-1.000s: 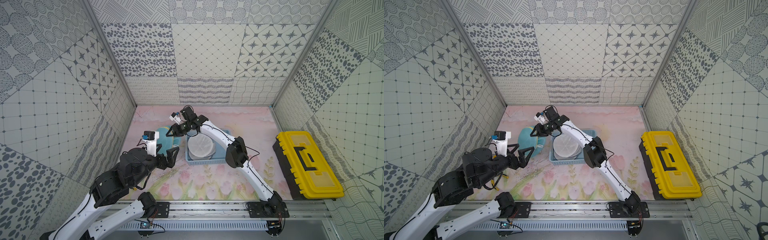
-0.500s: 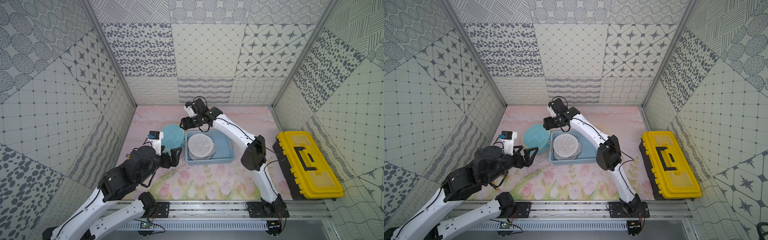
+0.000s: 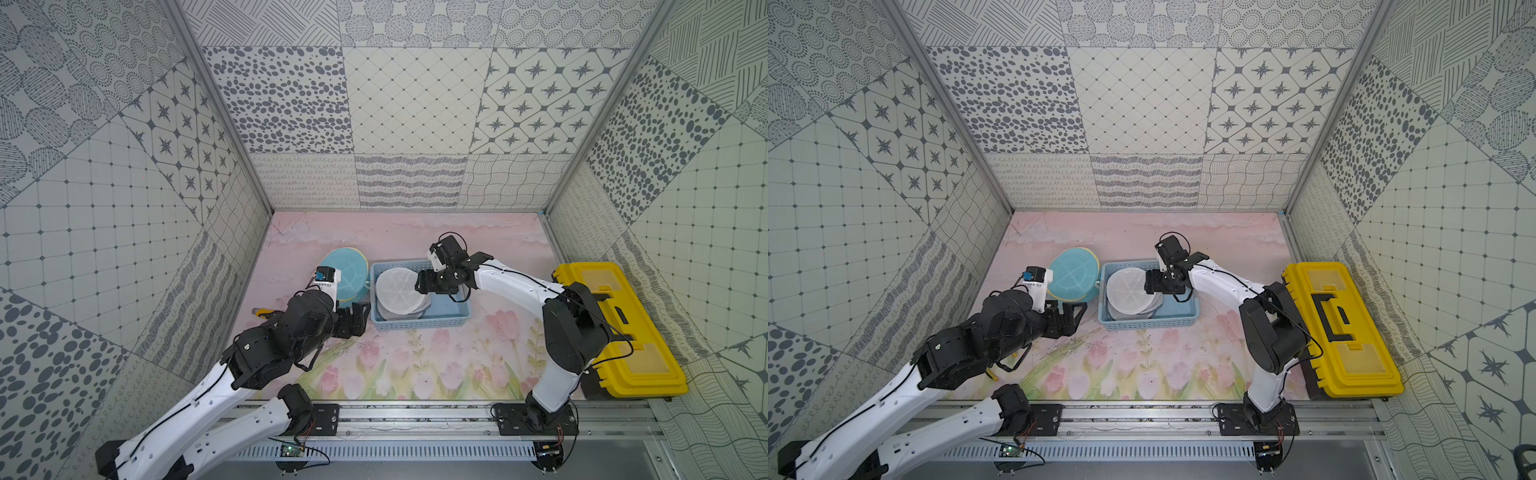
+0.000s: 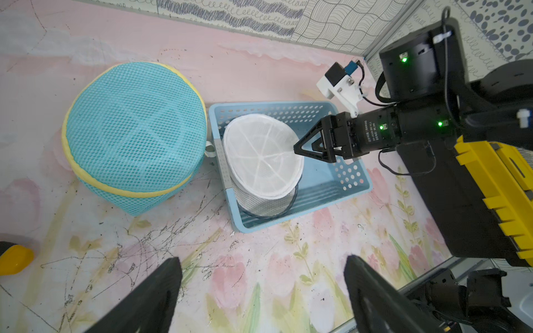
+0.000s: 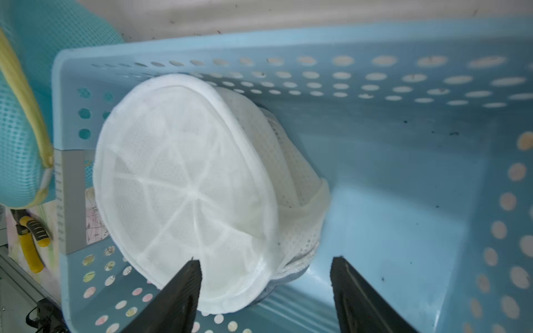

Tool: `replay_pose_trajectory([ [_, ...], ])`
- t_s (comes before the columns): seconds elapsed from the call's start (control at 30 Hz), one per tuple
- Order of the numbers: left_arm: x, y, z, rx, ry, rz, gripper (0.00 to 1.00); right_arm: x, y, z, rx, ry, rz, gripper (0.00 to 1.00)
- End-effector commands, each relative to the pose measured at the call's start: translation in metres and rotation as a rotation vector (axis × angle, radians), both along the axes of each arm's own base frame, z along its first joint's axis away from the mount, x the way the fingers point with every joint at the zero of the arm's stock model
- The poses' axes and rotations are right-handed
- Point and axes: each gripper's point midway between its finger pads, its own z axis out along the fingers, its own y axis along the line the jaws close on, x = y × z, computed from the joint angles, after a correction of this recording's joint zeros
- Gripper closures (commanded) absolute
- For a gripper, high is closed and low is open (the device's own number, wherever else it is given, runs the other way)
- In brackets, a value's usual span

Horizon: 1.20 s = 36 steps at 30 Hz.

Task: Turn the laundry bag inside out
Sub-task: Place the laundry bag at the center of the board, then pick up the laundry bag and place it in the bin, then turn over the laundry bag.

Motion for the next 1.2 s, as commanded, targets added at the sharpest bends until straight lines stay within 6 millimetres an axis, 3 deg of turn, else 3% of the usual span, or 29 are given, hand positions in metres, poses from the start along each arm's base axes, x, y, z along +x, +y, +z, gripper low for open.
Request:
replay_pose_trajectory([
  [0.0,0.000,-0.007,-0.004,-0.046,0.029,-0.007,0.07,0.012,0.012,0.012,0.060,-0.057,-0.002,0.27],
  [0.13,0.000,-0.013,-0.009,-0.052,0.049,-0.029,0.08,0.015,0.025,0.000,0.121,-0.014,0.029,0.37],
  [0.3,0.000,-0.018,-0.012,-0.044,0.070,-0.043,0.09,0.023,0.038,0.003,0.193,-0.003,0.040,0.63],
  [0.4,0.000,-0.021,-0.013,-0.049,0.077,-0.051,0.09,0.028,0.030,0.004,0.187,-0.009,0.006,0.94],
  [0.43,0.001,-0.021,-0.013,-0.050,0.081,-0.050,0.09,0.029,0.027,0.010,0.188,-0.024,0.001,1.00],
  [0.53,0.002,-0.026,-0.010,-0.060,0.092,-0.057,0.09,0.030,0.018,0.039,0.207,-0.096,0.002,1.00],
  [0.63,0.008,-0.037,-0.001,-0.085,0.084,-0.076,0.09,0.023,0.015,0.081,0.278,-0.159,0.031,1.00],
  [0.97,0.051,-0.060,0.062,-0.181,-0.057,-0.119,0.07,-0.019,0.017,0.188,0.451,-0.271,0.183,1.00],
  [1.17,0.081,-0.057,0.070,-0.185,-0.083,-0.088,0.08,-0.050,0.020,0.230,0.560,-0.292,0.287,1.00],
])
